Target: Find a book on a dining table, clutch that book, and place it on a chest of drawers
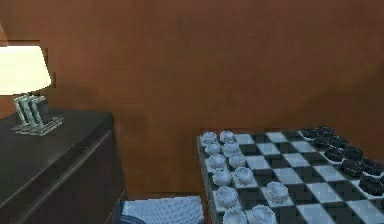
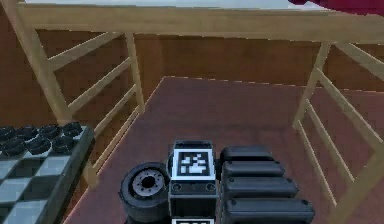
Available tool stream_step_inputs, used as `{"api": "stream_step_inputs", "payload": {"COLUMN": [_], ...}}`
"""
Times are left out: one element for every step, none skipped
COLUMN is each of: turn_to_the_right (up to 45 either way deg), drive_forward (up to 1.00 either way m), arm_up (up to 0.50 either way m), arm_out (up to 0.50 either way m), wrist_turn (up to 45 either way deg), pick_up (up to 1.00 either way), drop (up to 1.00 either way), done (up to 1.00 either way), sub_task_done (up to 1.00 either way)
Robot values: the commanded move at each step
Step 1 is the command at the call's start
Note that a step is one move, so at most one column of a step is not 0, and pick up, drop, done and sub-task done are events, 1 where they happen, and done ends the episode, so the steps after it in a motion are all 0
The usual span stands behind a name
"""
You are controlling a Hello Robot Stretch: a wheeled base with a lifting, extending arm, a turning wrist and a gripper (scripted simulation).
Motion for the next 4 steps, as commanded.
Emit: {"api": "stream_step_inputs", "payload": {"turn_to_the_right": [30.0, 3.0, -30.0, 24.0], "drive_forward": [0.0, 0.0, 0.0, 0.0], "arm_up": [0.0, 0.0, 0.0, 0.0], "arm_out": [0.0, 0.0, 0.0, 0.0], "wrist_turn": [0.0, 0.0, 0.0, 0.0], "pick_up": [0.0, 0.0, 0.0, 0.0], "drop": [0.0, 0.0, 0.0, 0.0], "done": [0.0, 0.0, 0.0, 0.0], "sub_task_done": [0.0, 0.0, 0.0, 0.0]}}
